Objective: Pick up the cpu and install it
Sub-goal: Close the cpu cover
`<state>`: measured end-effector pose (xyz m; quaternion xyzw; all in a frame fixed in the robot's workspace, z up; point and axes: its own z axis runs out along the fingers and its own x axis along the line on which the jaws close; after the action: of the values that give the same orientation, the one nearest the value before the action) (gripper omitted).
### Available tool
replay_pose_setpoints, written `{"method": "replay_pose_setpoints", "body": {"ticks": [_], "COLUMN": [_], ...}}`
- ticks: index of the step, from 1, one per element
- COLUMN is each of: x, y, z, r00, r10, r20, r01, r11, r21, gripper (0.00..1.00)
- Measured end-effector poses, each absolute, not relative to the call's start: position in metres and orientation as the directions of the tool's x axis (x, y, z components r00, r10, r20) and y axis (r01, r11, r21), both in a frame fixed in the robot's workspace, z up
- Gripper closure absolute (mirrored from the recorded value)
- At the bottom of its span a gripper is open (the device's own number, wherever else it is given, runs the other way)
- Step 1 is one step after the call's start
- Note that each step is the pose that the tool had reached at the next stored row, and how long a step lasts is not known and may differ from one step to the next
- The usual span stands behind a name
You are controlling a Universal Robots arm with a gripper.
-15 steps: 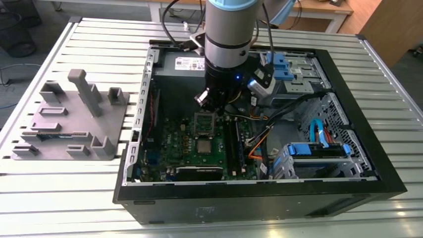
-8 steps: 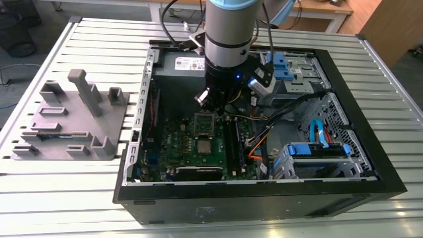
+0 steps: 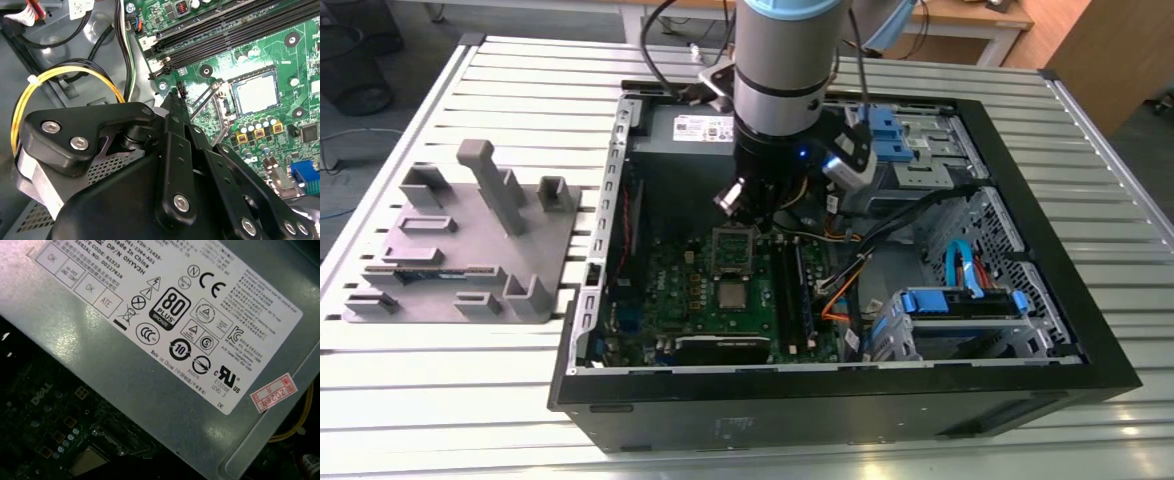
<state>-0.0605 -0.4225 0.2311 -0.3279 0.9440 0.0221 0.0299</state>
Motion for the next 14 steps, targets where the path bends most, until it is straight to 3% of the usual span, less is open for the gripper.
{"method": "replay_pose_setpoints", "body": {"ticks": [14], "x": [-0.0612], "y": [-0.4225], "z": [0.2356], "r00": [-0.723], "r10": [-0.687], "r20": [-0.071], "r01": [-0.69], "r11": [0.724], "r21": [0.022], "gripper": [0.89]}}
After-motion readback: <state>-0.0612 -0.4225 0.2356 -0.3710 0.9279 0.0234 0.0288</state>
